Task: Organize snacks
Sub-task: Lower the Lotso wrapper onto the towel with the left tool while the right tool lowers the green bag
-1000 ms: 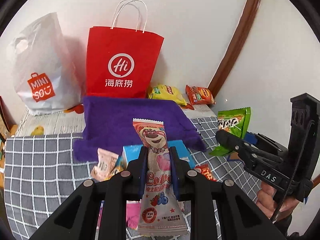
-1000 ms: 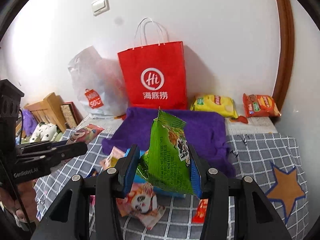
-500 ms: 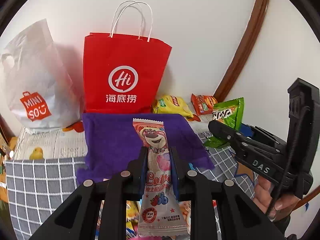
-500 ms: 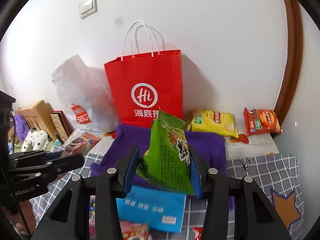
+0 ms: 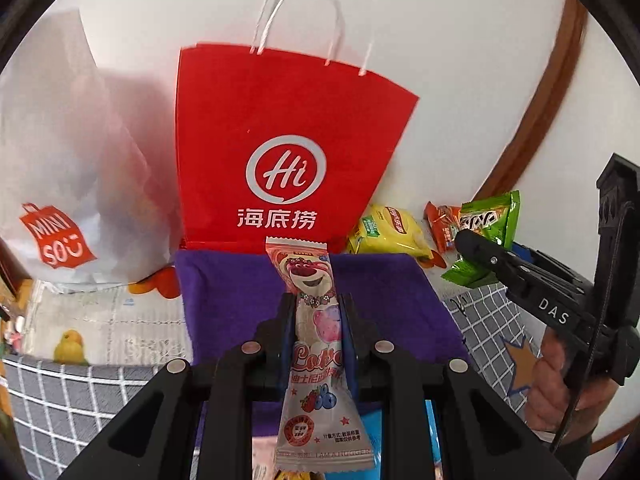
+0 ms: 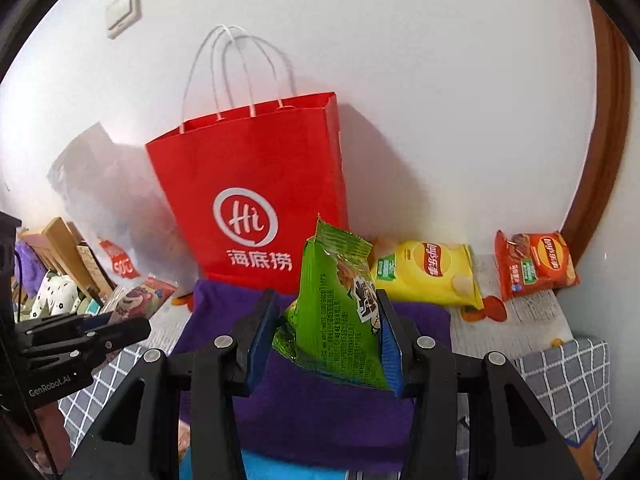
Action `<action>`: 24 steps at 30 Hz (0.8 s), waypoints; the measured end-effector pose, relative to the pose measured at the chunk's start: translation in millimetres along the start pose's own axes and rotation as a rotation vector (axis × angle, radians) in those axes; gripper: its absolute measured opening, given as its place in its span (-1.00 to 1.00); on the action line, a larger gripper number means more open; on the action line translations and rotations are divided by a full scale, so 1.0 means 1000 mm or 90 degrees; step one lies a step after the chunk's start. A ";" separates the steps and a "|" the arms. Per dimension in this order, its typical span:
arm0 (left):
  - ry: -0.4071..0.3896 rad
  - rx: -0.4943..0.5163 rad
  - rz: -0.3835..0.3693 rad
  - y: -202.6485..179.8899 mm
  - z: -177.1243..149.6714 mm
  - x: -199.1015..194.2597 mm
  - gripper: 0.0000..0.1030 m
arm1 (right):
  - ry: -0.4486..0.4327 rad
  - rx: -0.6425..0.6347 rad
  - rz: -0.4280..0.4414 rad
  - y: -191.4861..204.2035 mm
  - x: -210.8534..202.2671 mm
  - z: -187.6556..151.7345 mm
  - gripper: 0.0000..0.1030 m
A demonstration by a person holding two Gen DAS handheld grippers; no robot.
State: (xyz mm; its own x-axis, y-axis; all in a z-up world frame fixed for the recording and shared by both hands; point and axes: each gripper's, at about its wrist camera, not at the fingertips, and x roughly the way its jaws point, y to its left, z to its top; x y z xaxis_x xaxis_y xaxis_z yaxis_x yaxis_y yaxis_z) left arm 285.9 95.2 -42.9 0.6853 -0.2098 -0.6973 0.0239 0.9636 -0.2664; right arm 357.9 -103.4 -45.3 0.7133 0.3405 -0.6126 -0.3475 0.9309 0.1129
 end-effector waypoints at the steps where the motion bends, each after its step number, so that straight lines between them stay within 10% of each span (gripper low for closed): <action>1: 0.002 -0.004 0.000 0.003 0.000 0.005 -0.61 | 0.004 -0.001 0.001 0.000 0.007 -0.001 -0.10; 24: 0.112 0.016 0.061 0.019 -0.029 0.096 -0.61 | 0.167 -0.050 -0.017 -0.029 0.107 -0.048 -0.10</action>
State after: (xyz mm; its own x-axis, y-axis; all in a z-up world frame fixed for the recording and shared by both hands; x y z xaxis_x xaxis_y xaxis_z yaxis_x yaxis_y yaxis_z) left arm 330.5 88.2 -134.3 0.5475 -0.1408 -0.8249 -0.0159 0.9838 -0.1785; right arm 415.2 -100.6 -151.8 0.5449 0.2601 -0.7972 -0.3839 0.9226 0.0386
